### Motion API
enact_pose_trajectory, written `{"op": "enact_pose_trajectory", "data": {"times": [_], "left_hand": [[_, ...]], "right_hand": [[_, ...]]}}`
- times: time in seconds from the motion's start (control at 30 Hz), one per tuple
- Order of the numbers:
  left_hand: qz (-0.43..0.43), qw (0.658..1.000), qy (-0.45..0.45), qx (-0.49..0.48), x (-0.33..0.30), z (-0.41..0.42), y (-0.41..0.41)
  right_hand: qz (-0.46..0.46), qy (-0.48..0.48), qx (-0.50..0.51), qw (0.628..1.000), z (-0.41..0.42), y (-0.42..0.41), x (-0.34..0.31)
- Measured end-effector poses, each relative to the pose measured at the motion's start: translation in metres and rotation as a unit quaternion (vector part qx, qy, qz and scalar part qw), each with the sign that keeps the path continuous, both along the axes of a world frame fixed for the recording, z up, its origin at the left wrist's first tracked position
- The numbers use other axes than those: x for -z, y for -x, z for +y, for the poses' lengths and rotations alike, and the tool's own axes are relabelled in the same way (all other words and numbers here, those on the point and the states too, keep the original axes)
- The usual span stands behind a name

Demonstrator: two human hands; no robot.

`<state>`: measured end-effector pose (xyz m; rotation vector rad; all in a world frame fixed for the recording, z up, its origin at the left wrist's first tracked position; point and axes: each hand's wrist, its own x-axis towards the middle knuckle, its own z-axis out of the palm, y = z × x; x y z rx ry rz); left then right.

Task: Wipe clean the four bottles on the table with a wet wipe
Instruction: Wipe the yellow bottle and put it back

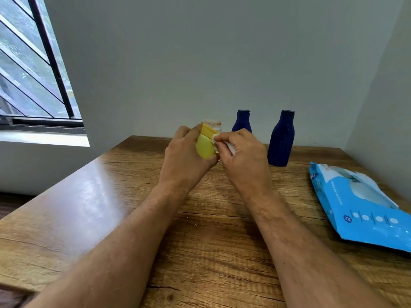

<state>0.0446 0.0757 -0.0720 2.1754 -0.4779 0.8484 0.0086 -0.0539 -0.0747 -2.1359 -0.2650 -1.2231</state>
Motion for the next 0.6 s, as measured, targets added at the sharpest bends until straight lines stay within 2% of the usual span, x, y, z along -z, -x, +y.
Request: {"op": "enact_pose_trajectory", "data": {"times": [0.23,0.3,0.43,0.5,0.53,0.6], "left_hand": [[0.01,0.995,-0.074,0.067,0.001,-0.013,0.009],[0.019,0.997,-0.041,0.07,0.002,-0.012,0.007],[0.04,0.99,0.115,0.076,-0.001,-0.004,0.004],[0.074,0.98,0.163,0.09,0.0,-0.002,0.001],[0.107,0.968,0.2,0.109,0.0,-0.001,-0.001],[0.192,0.916,0.297,0.188,0.0,-0.001,-0.003]], "right_hand": [[-0.033,0.04,0.018,0.999,-0.001,-0.001,-0.005],[-0.023,0.035,0.007,0.999,-0.001,-0.001,-0.004],[-0.008,0.029,-0.005,1.0,0.0,0.0,-0.002],[0.008,-0.042,-0.04,0.998,0.0,0.0,-0.003],[0.032,-0.126,-0.072,0.989,-0.001,0.0,-0.006],[0.098,-0.329,-0.162,0.925,-0.004,0.001,-0.012]]}}
